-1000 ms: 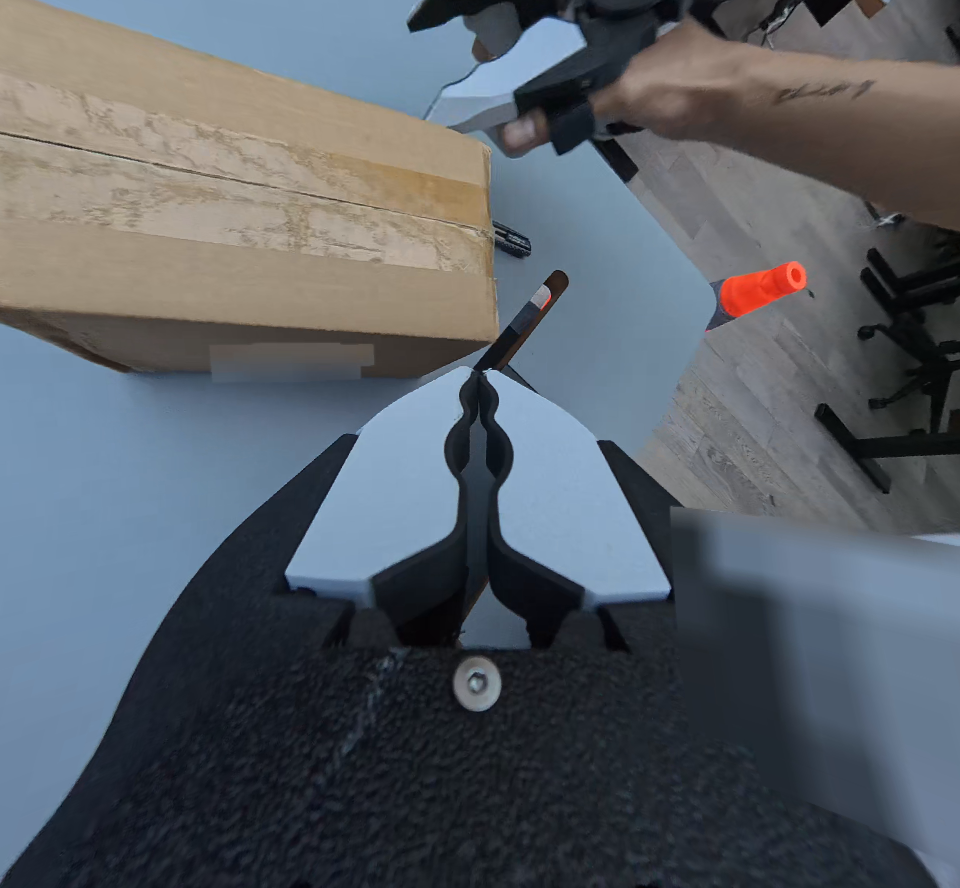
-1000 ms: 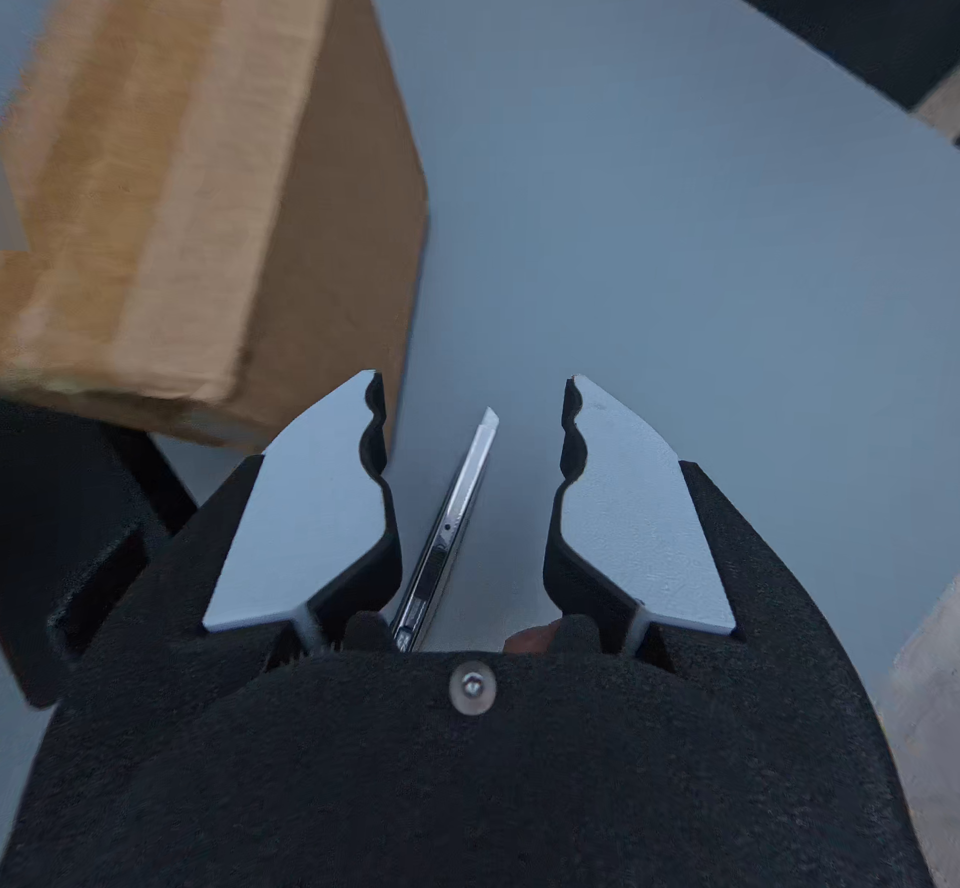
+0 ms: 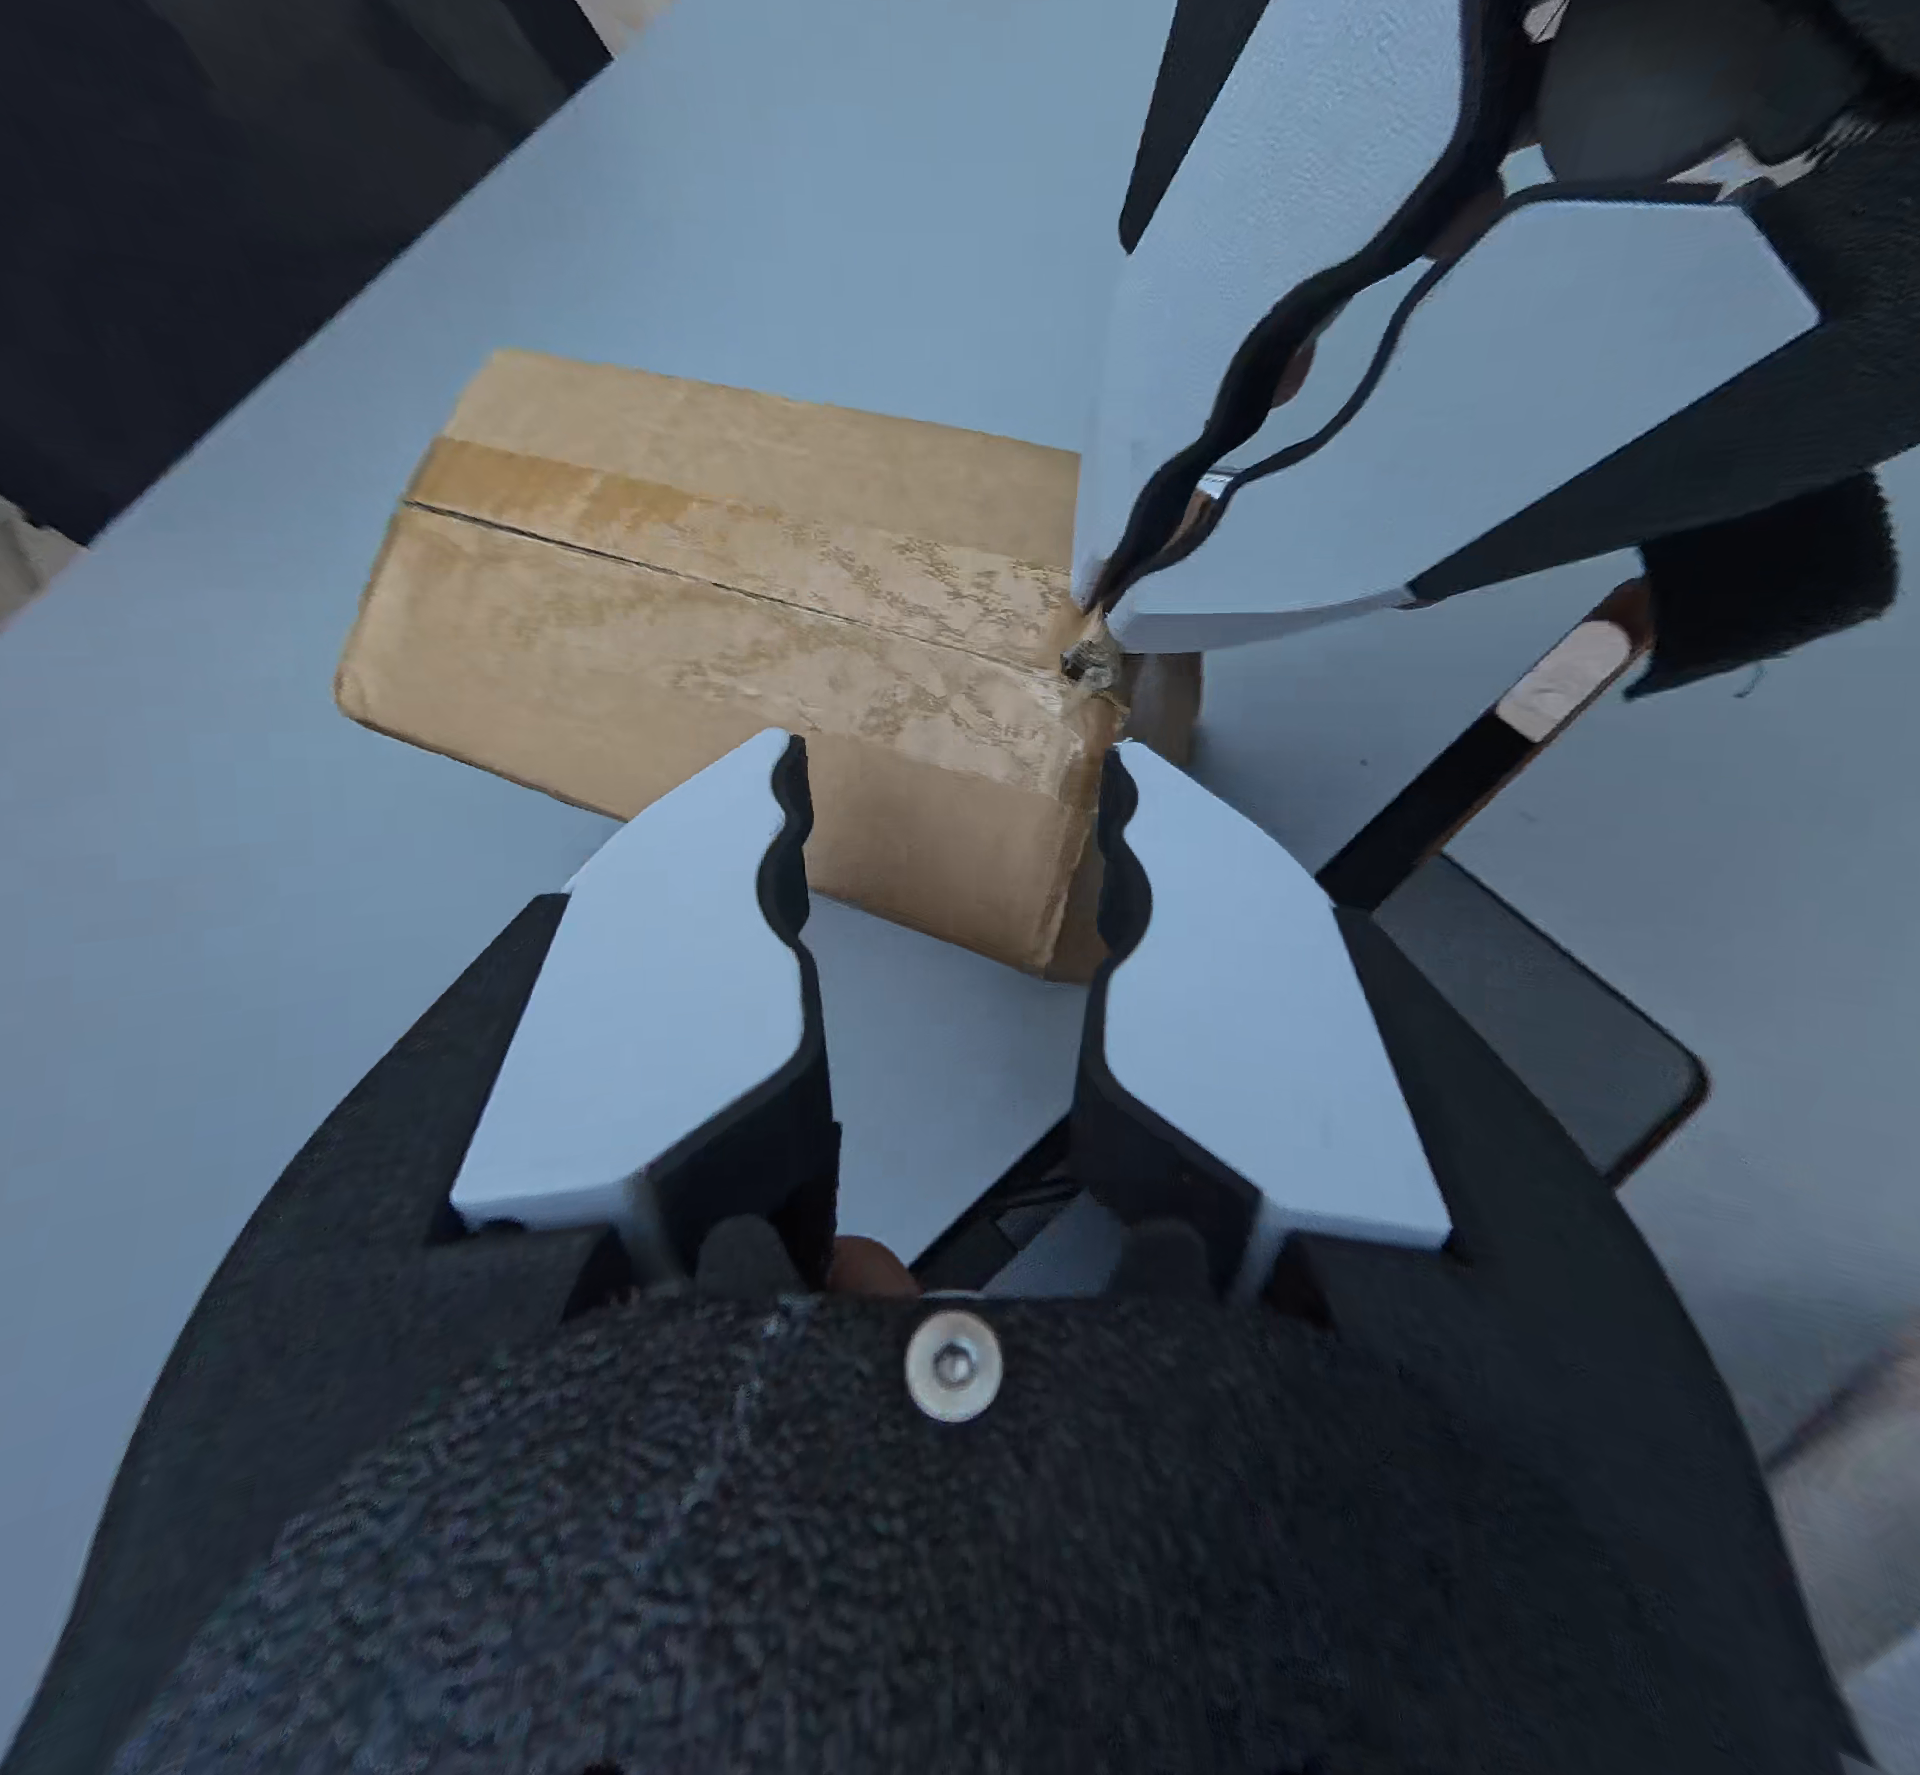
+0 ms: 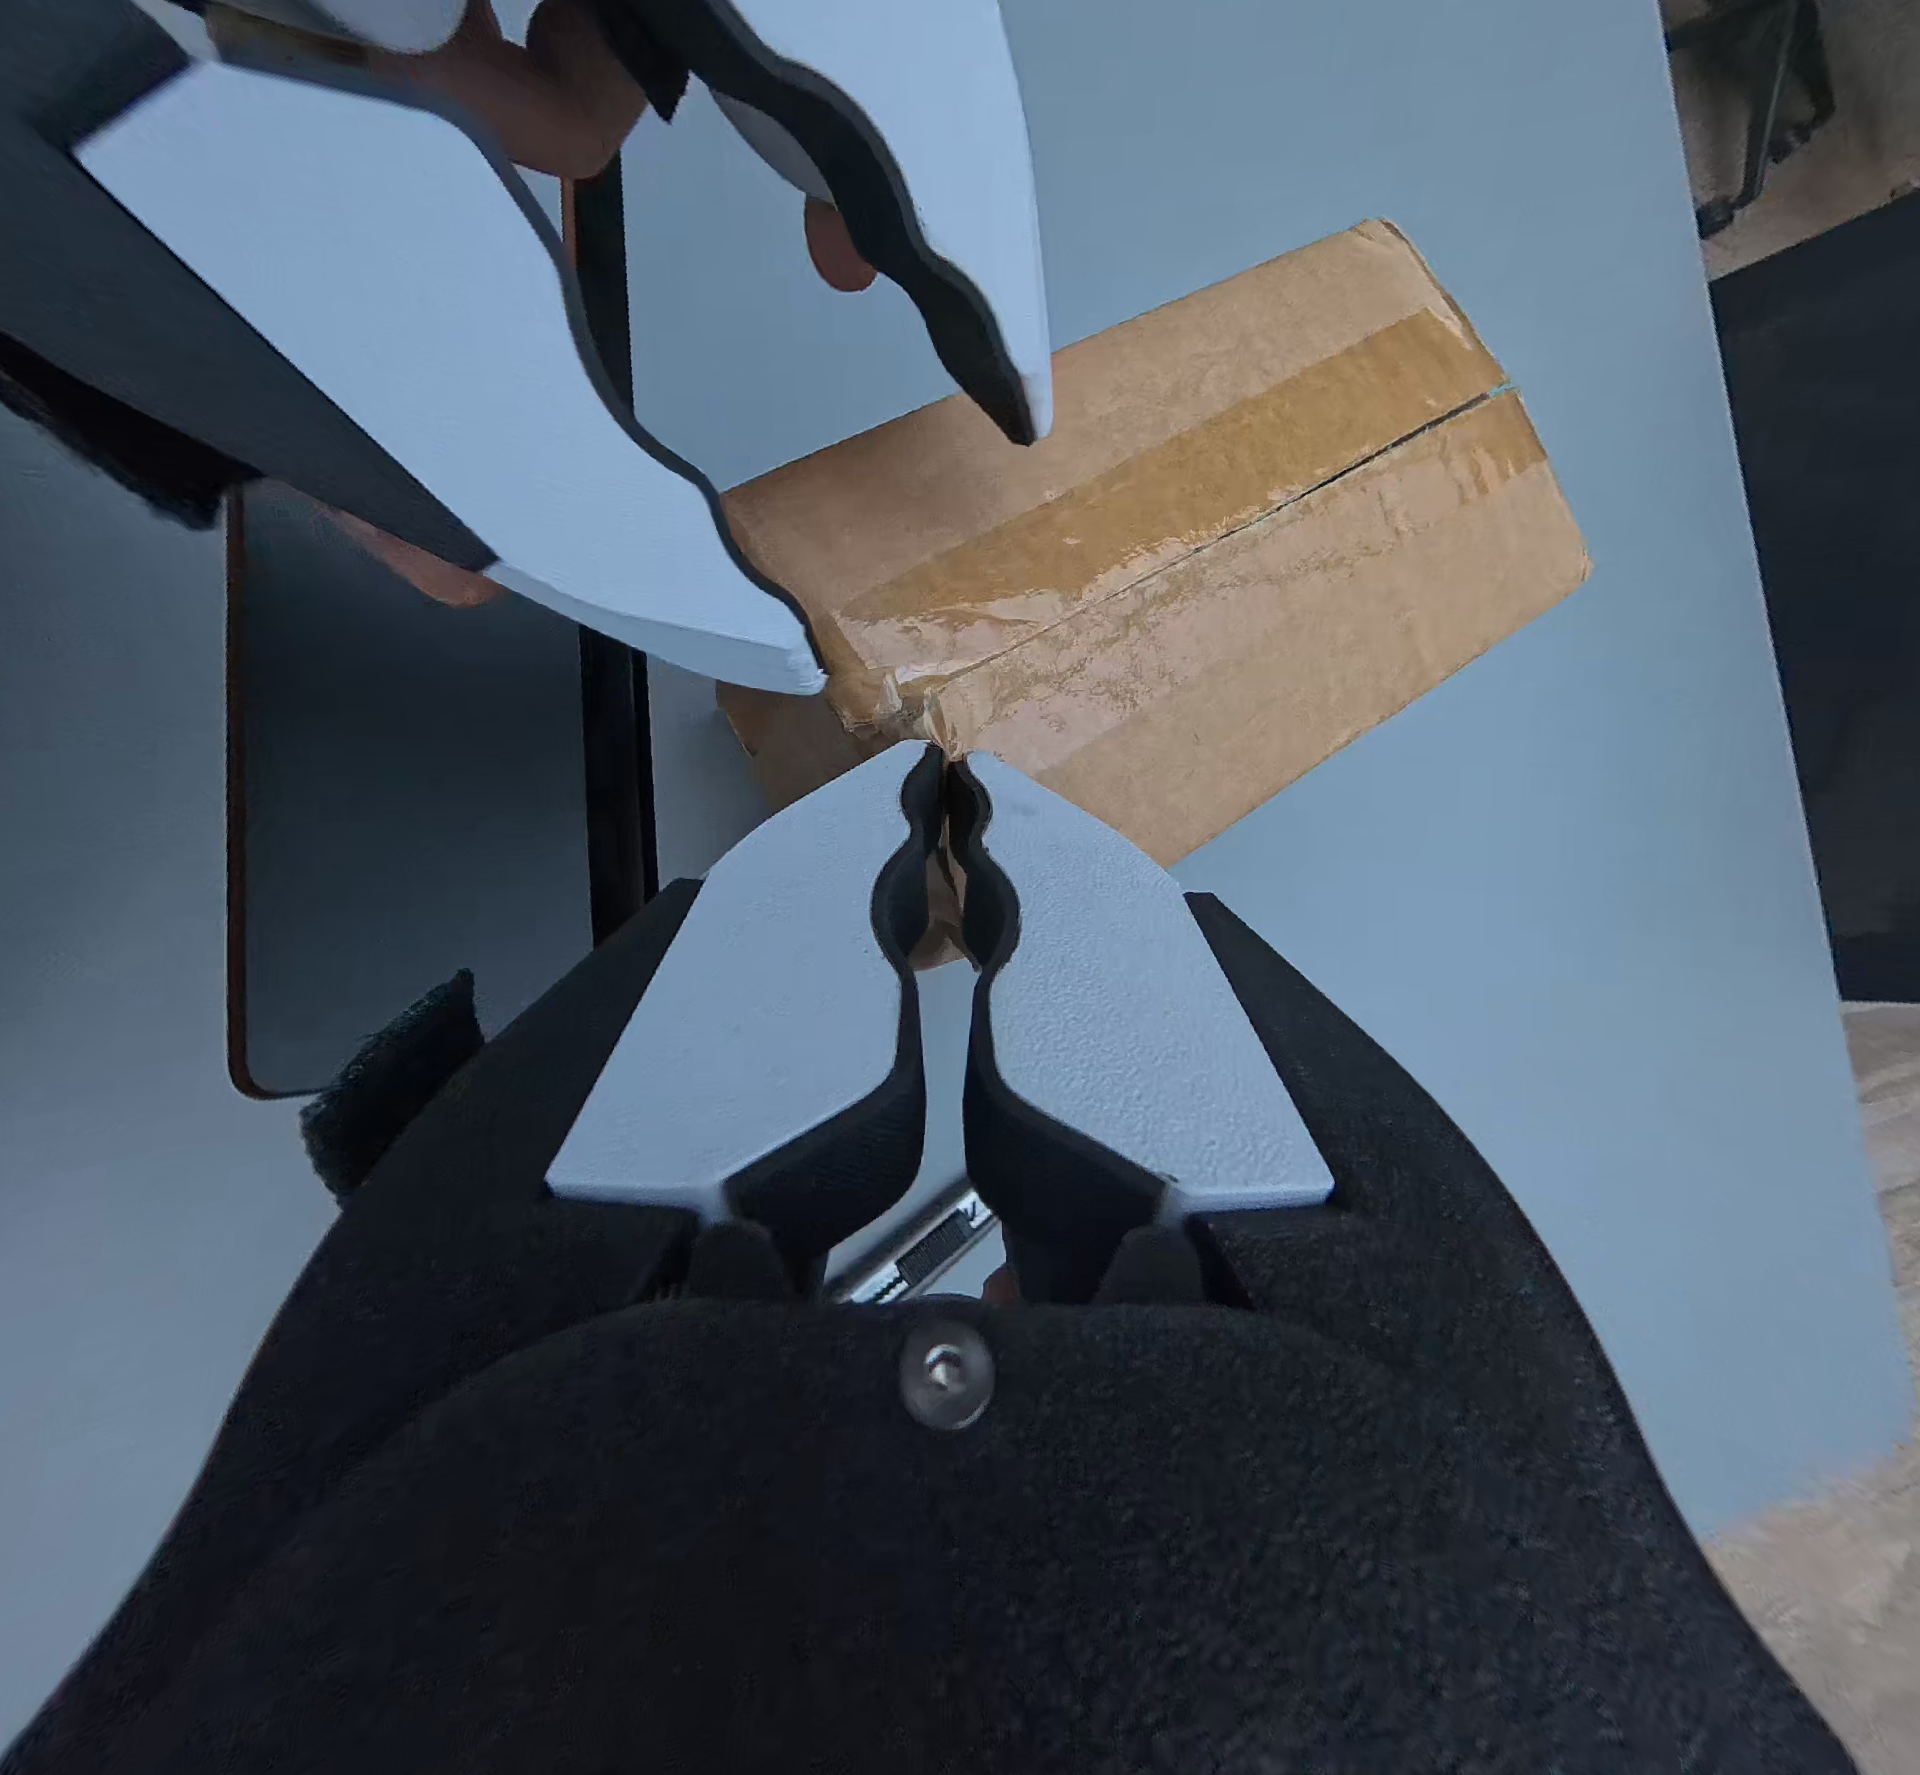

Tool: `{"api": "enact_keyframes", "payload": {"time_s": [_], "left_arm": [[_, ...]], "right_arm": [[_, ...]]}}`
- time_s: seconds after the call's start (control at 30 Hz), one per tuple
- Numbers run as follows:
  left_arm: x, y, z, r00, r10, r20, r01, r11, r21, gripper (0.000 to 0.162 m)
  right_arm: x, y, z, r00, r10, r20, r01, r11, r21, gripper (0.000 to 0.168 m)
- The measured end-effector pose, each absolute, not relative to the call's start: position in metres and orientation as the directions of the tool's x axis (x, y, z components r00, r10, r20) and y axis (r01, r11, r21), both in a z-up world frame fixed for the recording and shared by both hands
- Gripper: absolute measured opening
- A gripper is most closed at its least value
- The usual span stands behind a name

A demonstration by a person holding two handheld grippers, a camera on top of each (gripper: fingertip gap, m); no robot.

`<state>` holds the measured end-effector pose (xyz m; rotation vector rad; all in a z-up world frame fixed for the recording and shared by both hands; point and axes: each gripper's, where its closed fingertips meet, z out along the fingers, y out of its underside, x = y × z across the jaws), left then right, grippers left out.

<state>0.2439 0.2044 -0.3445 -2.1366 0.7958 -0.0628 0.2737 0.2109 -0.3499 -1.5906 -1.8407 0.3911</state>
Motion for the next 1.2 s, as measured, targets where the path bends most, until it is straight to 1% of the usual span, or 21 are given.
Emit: {"api": "enact_keyframes", "payload": {"time_s": [0.07, 0.13, 0.23, 0.3, 0.37, 0.47, 0.7, 0.8, 0.87, 0.9, 0.93, 1.03, 1.1, 1.2], "left_arm": [[0.239, 0.208, -0.347, 0.765, -0.581, -0.278, -0.574, -0.419, -0.703, 0.056], [0.241, 0.209, -0.347, 0.748, -0.598, -0.287, -0.586, -0.394, -0.708, 0.051], [0.241, 0.209, -0.351, 0.701, -0.613, -0.364, -0.656, -0.355, -0.666, 0.050], [0.238, 0.213, -0.350, 0.687, -0.595, -0.417, -0.680, -0.325, -0.657, 0.049], [0.236, 0.215, -0.351, 0.700, -0.585, -0.409, -0.666, -0.329, -0.669, 0.051], [0.234, 0.215, -0.349, 0.717, -0.582, -0.384, -0.638, -0.323, -0.699, 0.045], [0.225, 0.213, -0.347, 0.742, -0.579, -0.337, -0.589, -0.325, -0.740, 0.038], [0.228, 0.212, -0.344, 0.764, -0.558, -0.325, -0.558, -0.318, -0.767, 0.038], [0.231, 0.213, -0.338, 0.786, -0.535, -0.309, -0.527, -0.319, -0.788, 0.038], [0.227, 0.214, -0.342, 0.787, -0.520, -0.333, -0.548, -0.339, -0.765, 0.035], [0.221, 0.215, -0.344, 0.791, -0.497, -0.357, -0.559, -0.350, -0.751, 0.038], [0.213, 0.213, -0.346, 0.813, -0.474, -0.338, -0.537, -0.388, -0.749, 0.035], [0.209, 0.213, -0.347, 0.799, -0.465, -0.382, -0.572, -0.389, -0.722, 0.022], [0.201, 0.212, -0.348, 0.757, -0.454, -0.470, -0.641, -0.376, -0.670, 0.015]], "right_arm": [[0.269, 0.209, -0.348, 0.041, 0.977, 0.210, 0.737, 0.112, -0.667, 0.000], [0.265, 0.210, -0.345, 0.133, 0.985, 0.108, 0.690, -0.014, -0.724, 0.000], [0.265, 0.213, -0.343, 0.254, 0.965, -0.059, 0.595, -0.204, -0.778, 0.000], [0.264, 0.215, -0.341, 0.315, 0.930, -0.189, 0.506, -0.333, -0.796, 0.000], [0.263, 0.215, -0.341, 0.338, 0.905, -0.260, 0.453, -0.398, -0.798, 0.000], [0.262, 0.217, -0.338, 0.362, 0.858, -0.364, 0.358, -0.488, -0.796, 0.000], [0.249, 0.216, -0.335, 0.378, 0.812, -0.445, 0.298, -0.561, -0.772, 0.000], [0.242, 0.211, -0.339, 0.404, 0.823, -0.398, 0.348, -0.541, -0.766, 0.000], [0.236, 0.206, -0.340, 0.418, 0.814, -0.403, 0.353, -0.554, -0.754, 0.000], [0.234, 0.206, -0.340, 0.427, 0.810, -0.402, 0.350, -0.558, -0.753, 0.000], [0.234, 0.206, -0.340, 0.434, 0.811, -0.393, 0.353, -0.554, -0.754, 0.000], [0.229, 0.203, -0.341, 0.425, 0.820, -0.383, 0.363, -0.542, -0.758, 0.000], [0.223, 0.202, -0.340, 0.420, 0.832, -0.361, 0.375, -0.522, -0.766, 0.000], [0.215, 0.201, -0.341, 0.432, 0.853, -0.293, 0.399, -0.472, -0.786, 0.000]]}}
